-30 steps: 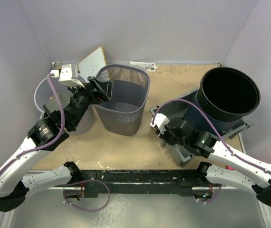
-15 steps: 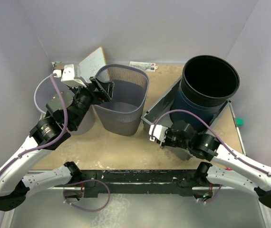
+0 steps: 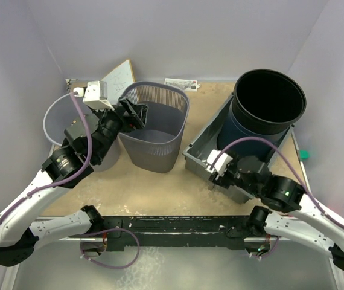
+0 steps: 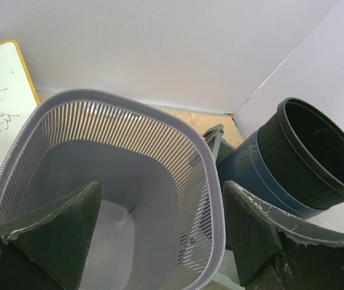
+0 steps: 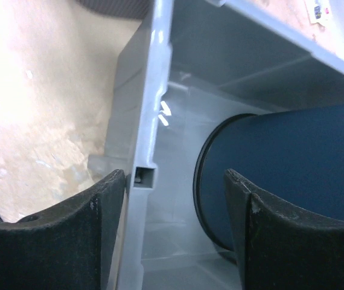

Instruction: Turn the large container upside down

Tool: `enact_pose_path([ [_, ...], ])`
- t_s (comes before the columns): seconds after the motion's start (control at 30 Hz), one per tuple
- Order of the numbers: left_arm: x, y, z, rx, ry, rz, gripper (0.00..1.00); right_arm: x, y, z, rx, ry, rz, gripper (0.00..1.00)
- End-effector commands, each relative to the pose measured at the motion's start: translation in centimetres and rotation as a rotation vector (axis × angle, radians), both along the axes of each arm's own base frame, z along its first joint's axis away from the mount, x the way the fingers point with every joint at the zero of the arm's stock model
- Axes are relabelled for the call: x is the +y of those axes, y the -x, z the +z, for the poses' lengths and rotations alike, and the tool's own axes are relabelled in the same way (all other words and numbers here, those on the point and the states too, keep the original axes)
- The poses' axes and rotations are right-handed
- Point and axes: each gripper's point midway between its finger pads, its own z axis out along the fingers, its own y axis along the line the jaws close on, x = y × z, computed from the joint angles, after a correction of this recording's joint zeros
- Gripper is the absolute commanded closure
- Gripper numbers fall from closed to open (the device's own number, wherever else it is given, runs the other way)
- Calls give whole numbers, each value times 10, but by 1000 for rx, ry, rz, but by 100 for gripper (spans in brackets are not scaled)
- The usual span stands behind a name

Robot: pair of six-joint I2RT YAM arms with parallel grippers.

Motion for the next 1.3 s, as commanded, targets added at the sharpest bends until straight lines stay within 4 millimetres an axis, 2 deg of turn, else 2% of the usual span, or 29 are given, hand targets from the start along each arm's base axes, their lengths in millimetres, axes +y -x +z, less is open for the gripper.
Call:
enact_pose_path([
  [0.0, -3, 1, 14, -38, 37, -13, 22, 2, -6, 70, 60, -280, -216, 27],
  [0.03, -2, 1, 15, -38, 37, -12, 22, -2, -9, 76, 79, -291, -281, 22],
  [0.1, -1, 1, 14, -38, 38, -8, 22, -9, -11, 78, 128, -255, -375, 20],
  [0.23, 0, 1, 15, -39, 35, -2, 22, -7, -6, 62, 275, -222, -516, 16],
  [0.37, 1, 1, 14, -37, 30, -1, 22, -12, 0, 52, 336, -287, -628, 14],
  [0.5, 4, 2, 14, -39, 26, 6, 22, -42, 19, 41, 393, -393, -825, 13],
  [0.7, 0, -1, 12, -39, 18, 2, 22, -97, 43, 29, 394, -549, -1158, 13],
  [0.77, -3, -3, 10, -38, 17, -5, 22, -113, 47, 25, 357, -547, -1223, 13],
  [0.9, -11, -5, 8, -35, 14, -24, 22, -117, 50, 12, 372, -625, -1287, 13],
  [1.1, -11, -5, 7, -32, 11, -25, 21, -124, 52, -17, 356, -627, -1381, 15],
  [1.27, -11, -6, 6, -30, 9, -23, 21, -128, 47, -25, 317, -699, -1452, 21],
])
